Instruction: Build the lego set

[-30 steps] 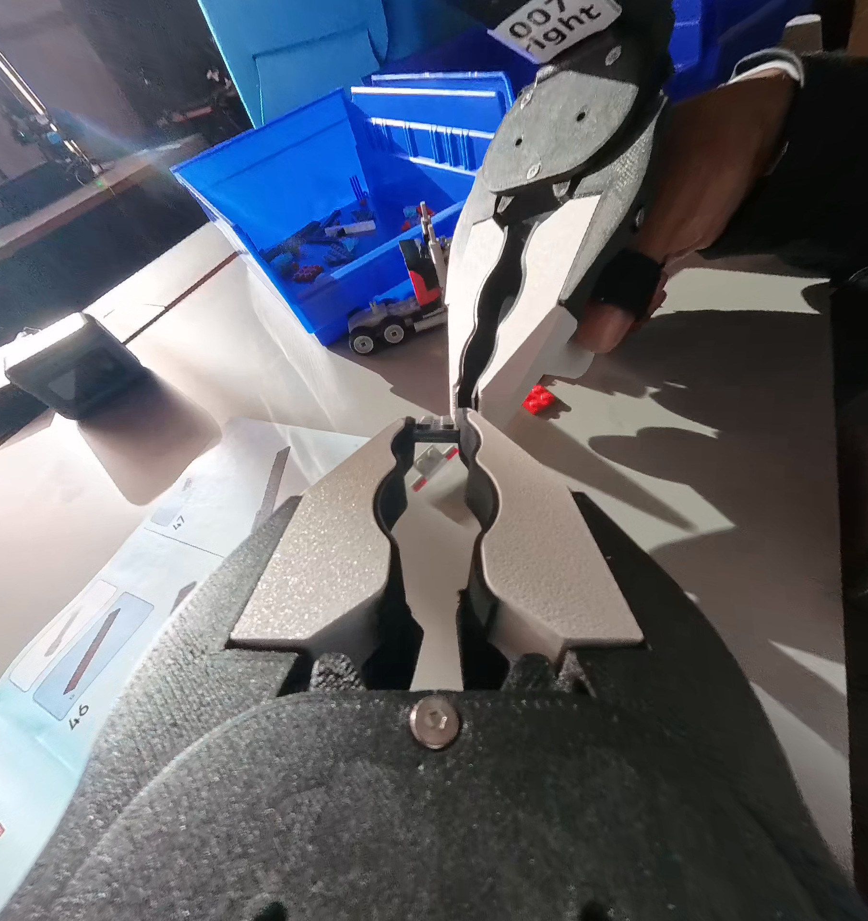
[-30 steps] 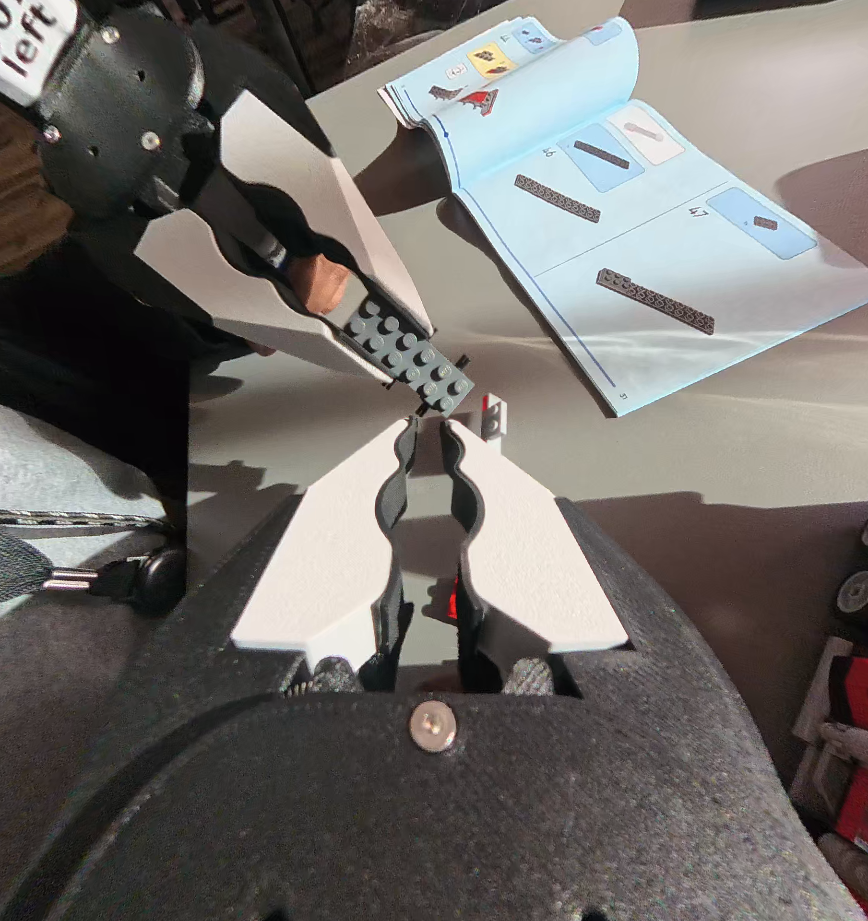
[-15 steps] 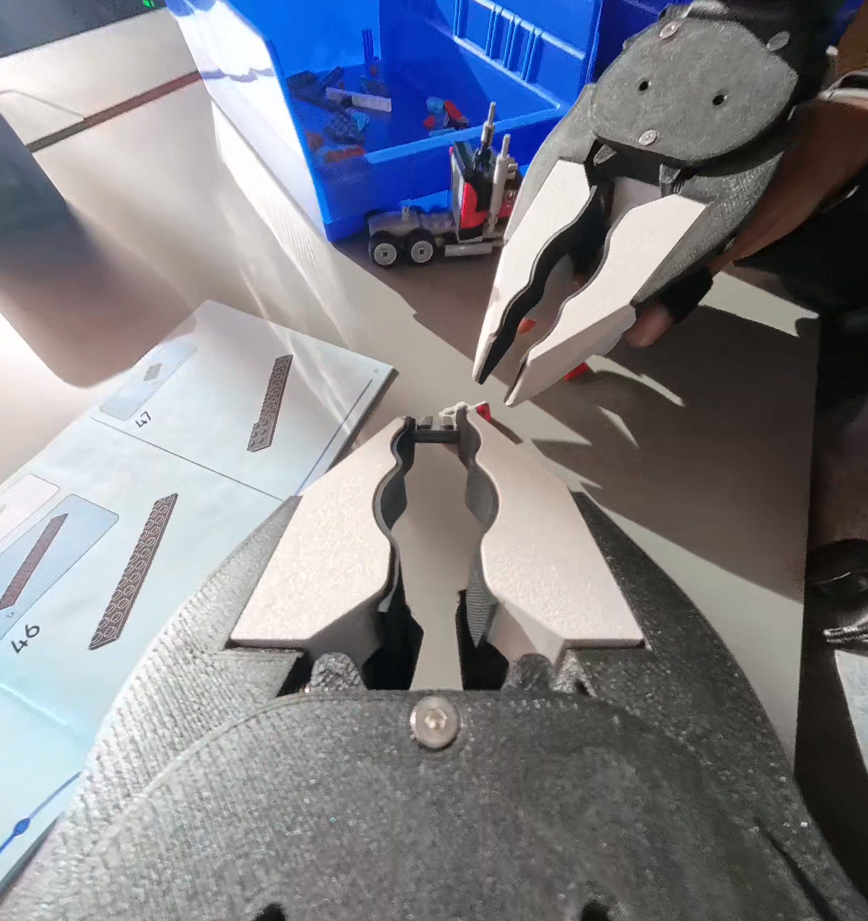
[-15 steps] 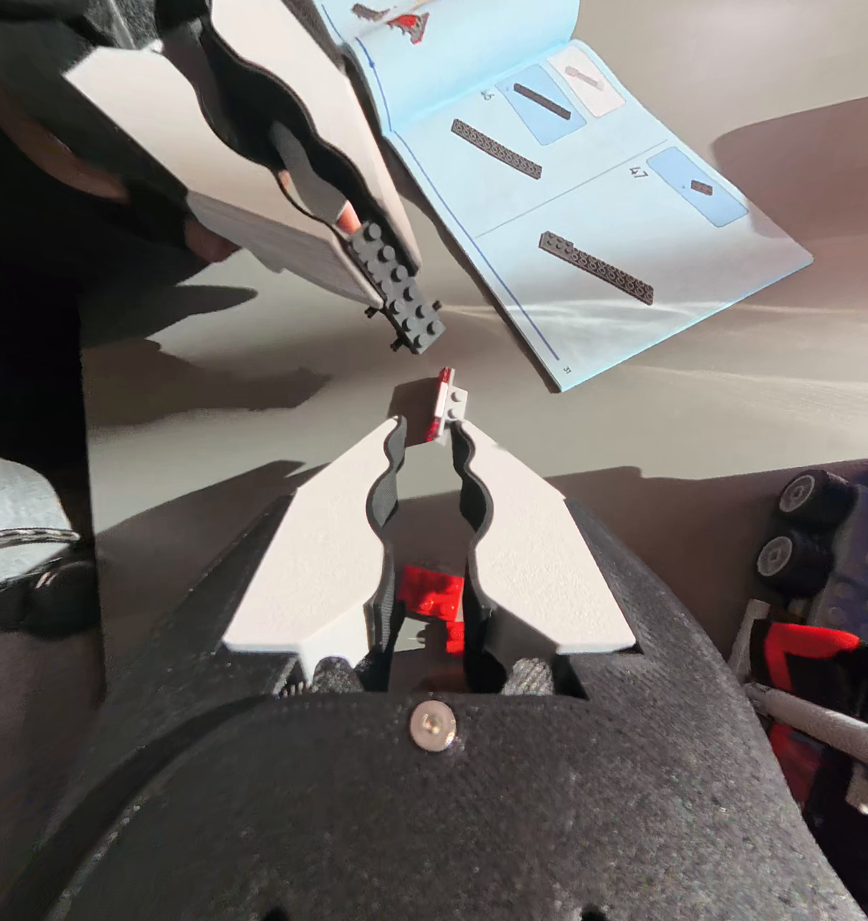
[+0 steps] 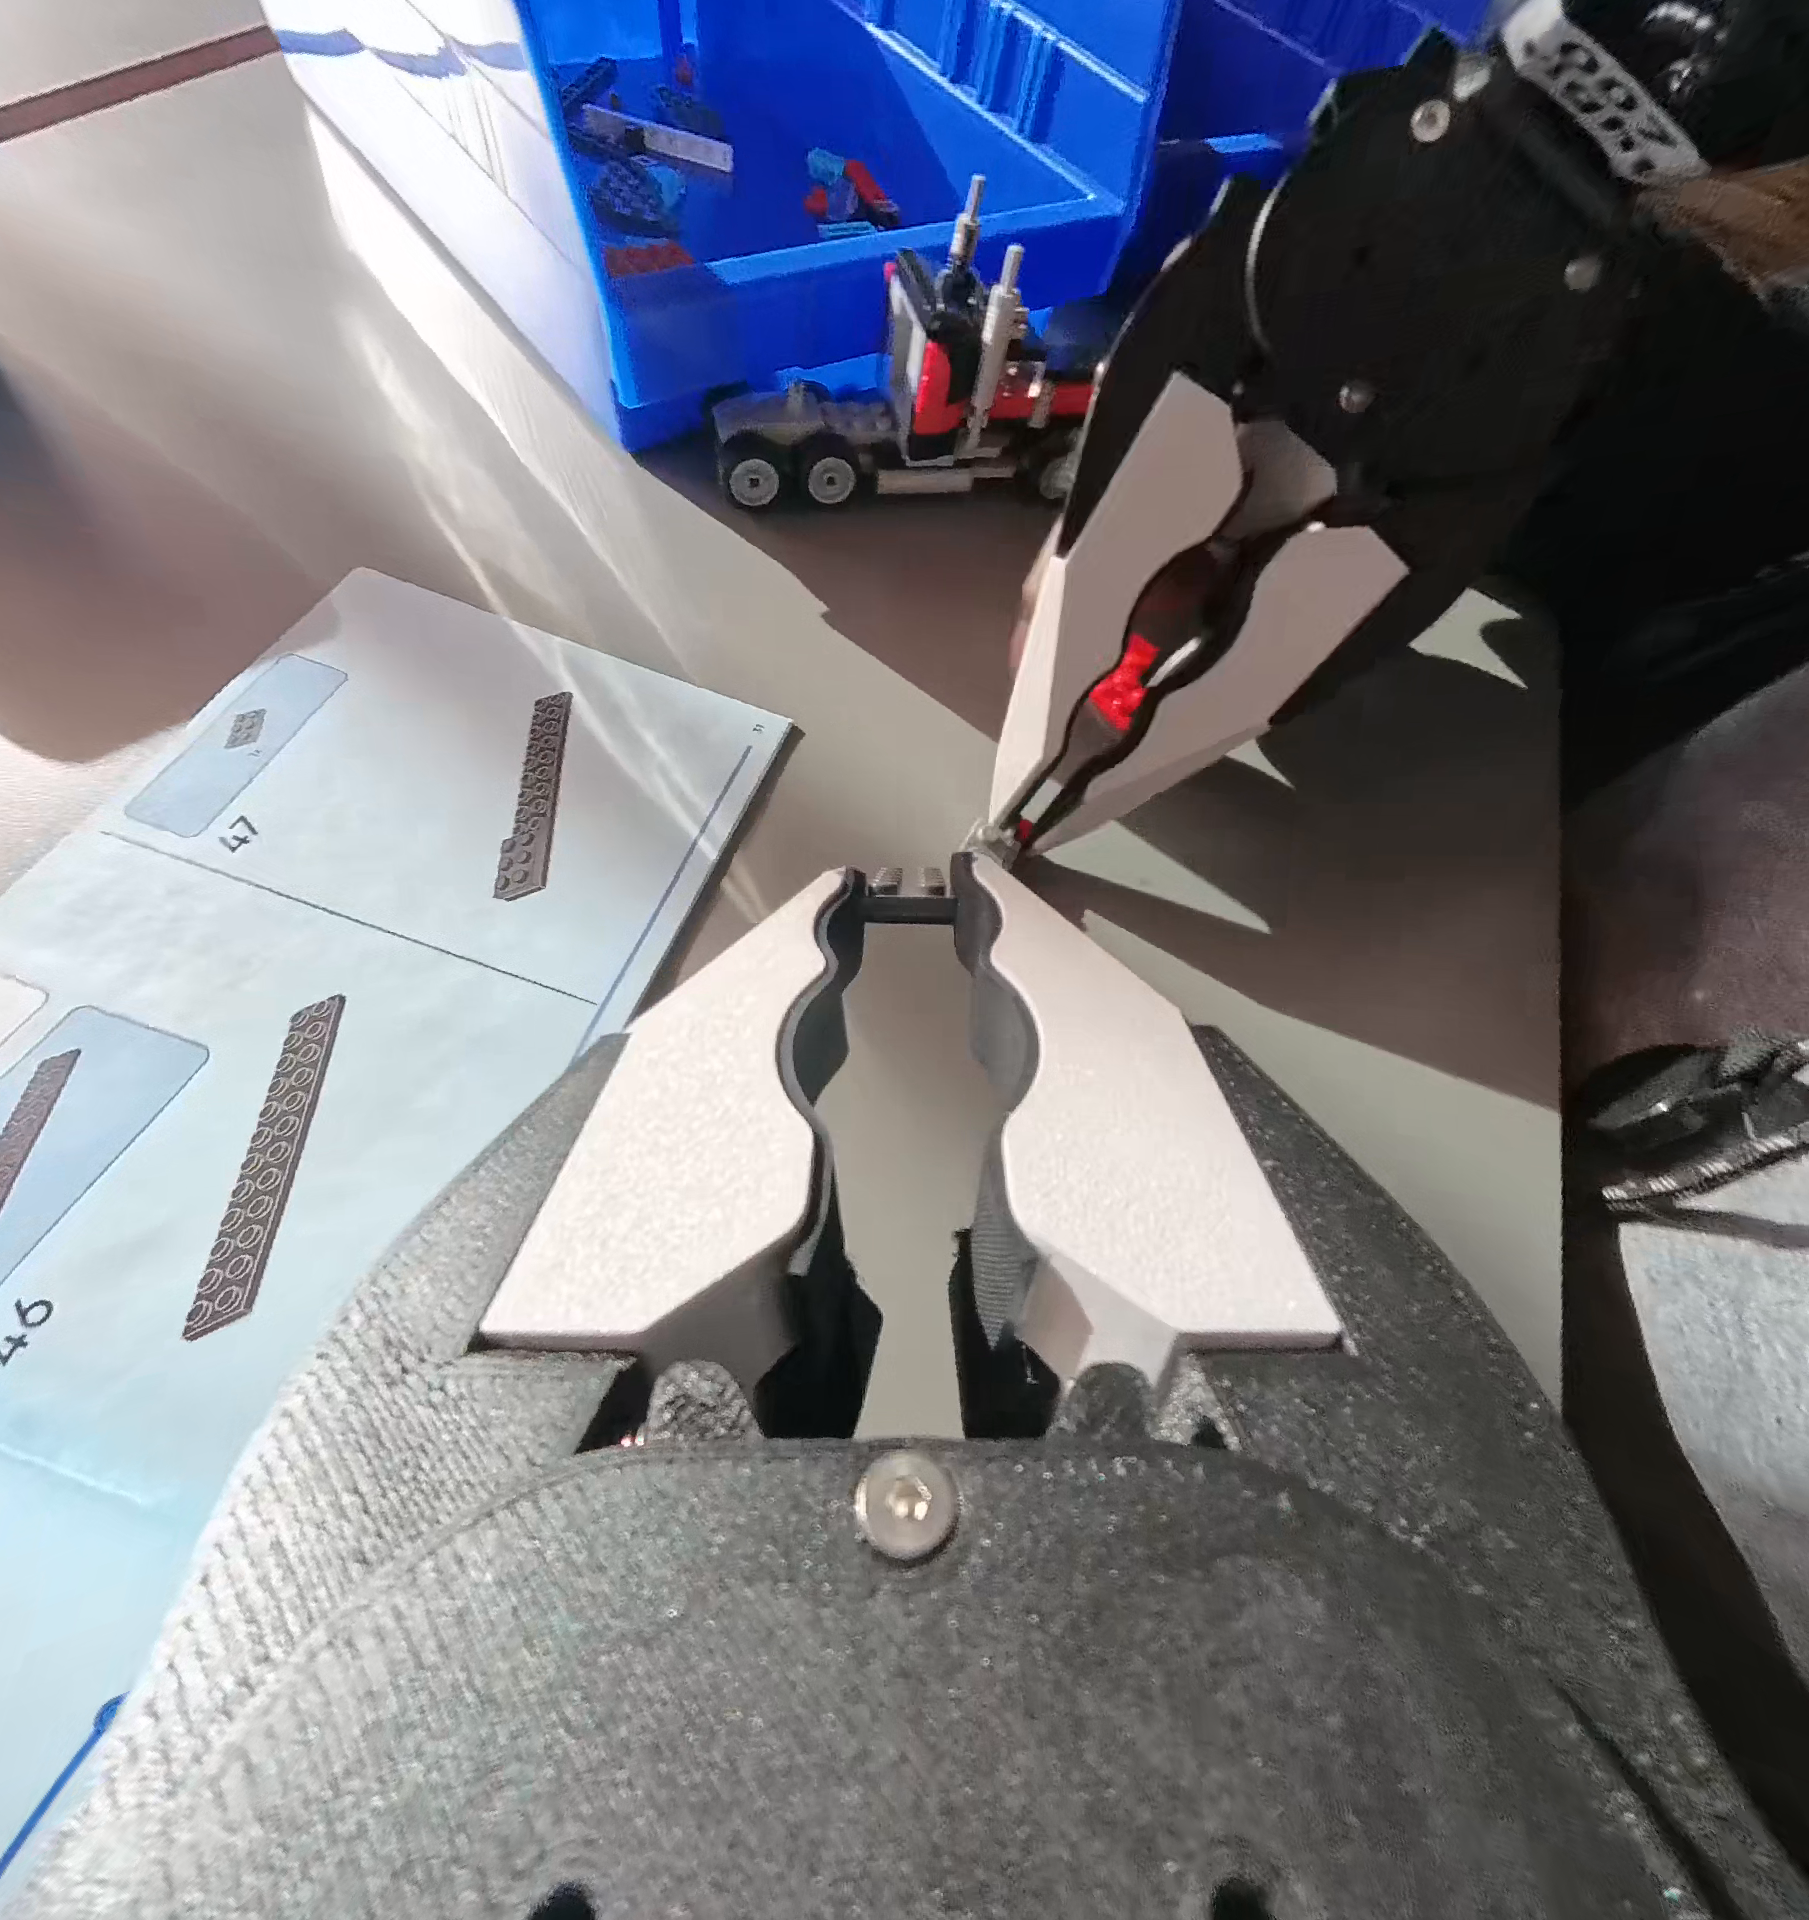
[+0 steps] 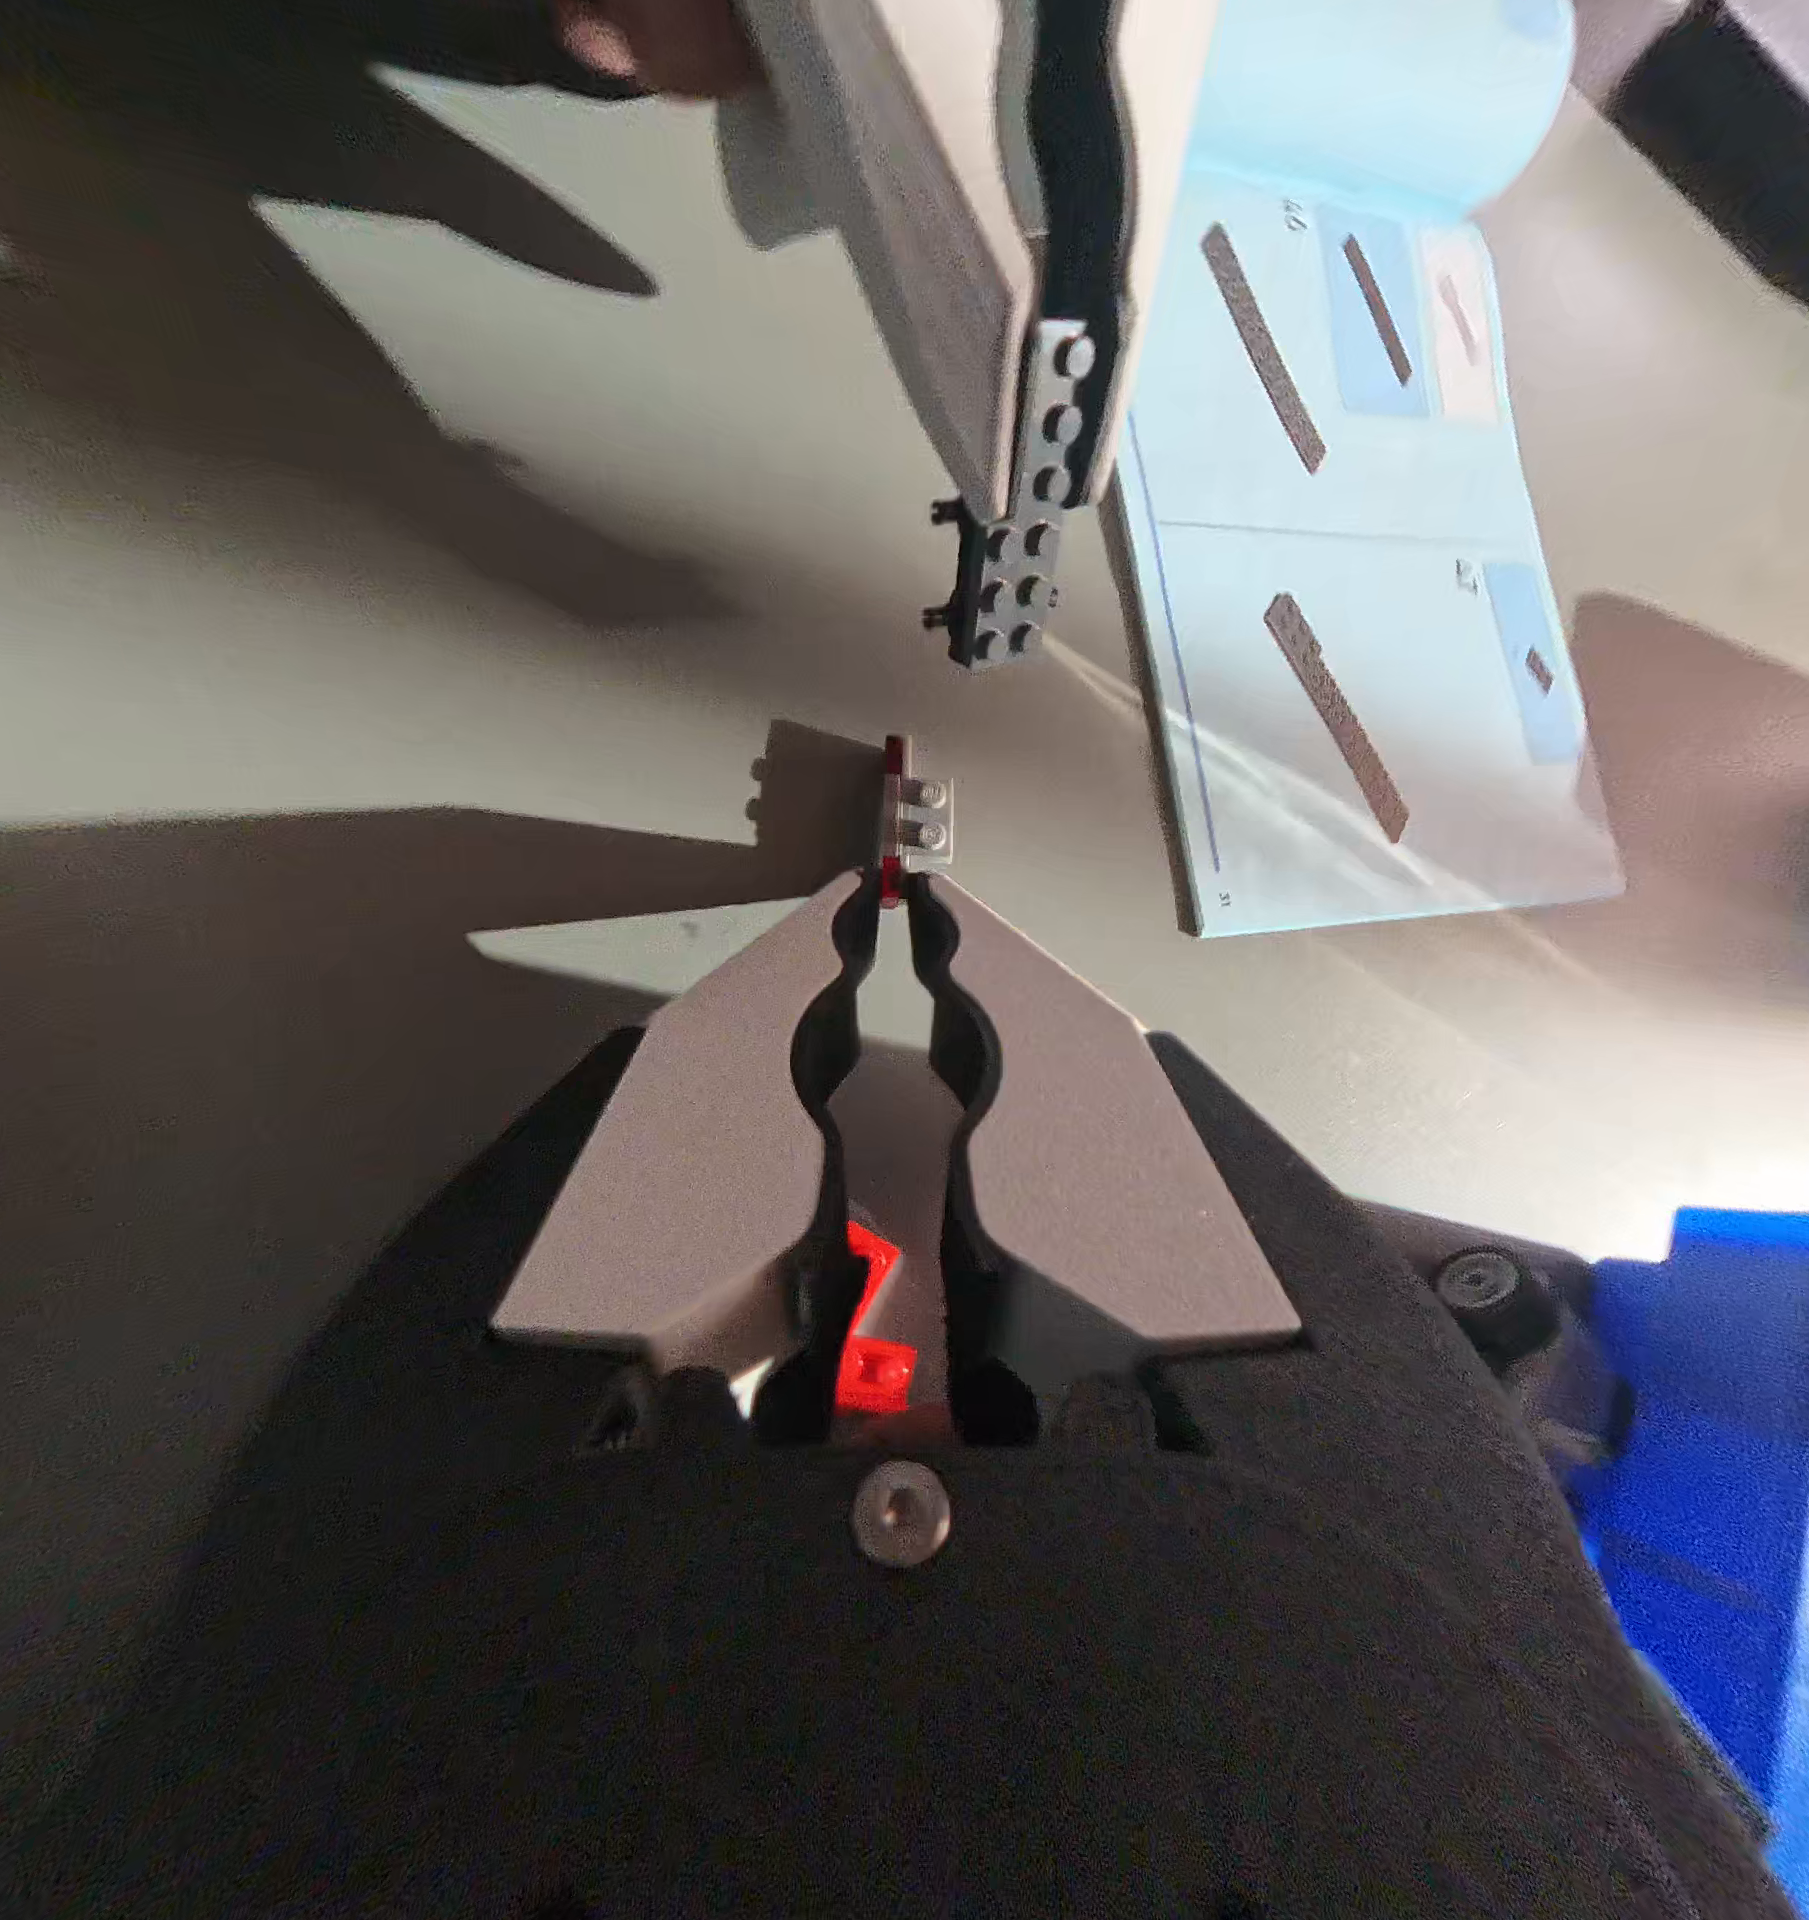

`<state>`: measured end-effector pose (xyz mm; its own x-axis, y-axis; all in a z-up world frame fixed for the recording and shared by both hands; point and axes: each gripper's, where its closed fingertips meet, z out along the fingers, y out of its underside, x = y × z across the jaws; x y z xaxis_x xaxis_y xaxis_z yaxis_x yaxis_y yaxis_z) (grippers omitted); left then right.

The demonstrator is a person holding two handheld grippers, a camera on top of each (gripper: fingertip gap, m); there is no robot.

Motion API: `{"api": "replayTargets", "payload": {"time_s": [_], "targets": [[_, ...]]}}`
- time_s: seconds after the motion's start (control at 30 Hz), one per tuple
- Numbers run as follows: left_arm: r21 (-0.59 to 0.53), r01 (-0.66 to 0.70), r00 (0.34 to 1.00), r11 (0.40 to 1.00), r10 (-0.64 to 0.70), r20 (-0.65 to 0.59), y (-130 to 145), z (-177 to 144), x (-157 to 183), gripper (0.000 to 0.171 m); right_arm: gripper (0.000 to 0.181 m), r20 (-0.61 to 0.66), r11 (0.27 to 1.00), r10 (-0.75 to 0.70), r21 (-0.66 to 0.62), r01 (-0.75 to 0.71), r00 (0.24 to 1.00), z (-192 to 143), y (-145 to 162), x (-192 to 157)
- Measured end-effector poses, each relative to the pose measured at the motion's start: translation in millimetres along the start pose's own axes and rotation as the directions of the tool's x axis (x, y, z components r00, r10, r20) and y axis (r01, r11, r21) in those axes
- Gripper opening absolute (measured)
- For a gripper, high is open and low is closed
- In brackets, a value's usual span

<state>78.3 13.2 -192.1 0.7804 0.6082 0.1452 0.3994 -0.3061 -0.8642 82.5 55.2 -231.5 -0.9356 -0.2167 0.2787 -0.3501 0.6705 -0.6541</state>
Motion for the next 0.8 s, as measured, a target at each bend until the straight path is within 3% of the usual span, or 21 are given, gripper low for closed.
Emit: {"api": "replayTargets", "payload": {"time_s": [0.17, 0.3, 0.43, 0.8], "targets": [[0.025, -0.112, 0.98, 0.993, 0.115, -0.161, 1, -3, 26, 0.018, 0.008, 0.067, 0.92, -0.386, 0.097, 0.38, 0.92, -7, -3, -20], [-0.047, -0.183, 0.959, 0.982, 0.168, -0.228, 12, 4, 36, 0.019, 0.008, 0.111, 0.839, -0.529, 0.213, 0.5, 0.841, -11, -8, -39], [-0.101, -0.225, 0.936, 0.969, 0.186, -0.297, 22, 10, 46, 0.019, 0.008, 0.103, 0.837, -0.531, 0.215, 0.502, 0.841, -9, -9, -39], [-0.094, -0.255, 0.912, 0.962, 0.207, -0.355, 22, 16, 63, 0.018, 0.024, 0.146, 0.896, -0.424, 0.21, 0.391, 0.894, -15, -7, -38]]}}
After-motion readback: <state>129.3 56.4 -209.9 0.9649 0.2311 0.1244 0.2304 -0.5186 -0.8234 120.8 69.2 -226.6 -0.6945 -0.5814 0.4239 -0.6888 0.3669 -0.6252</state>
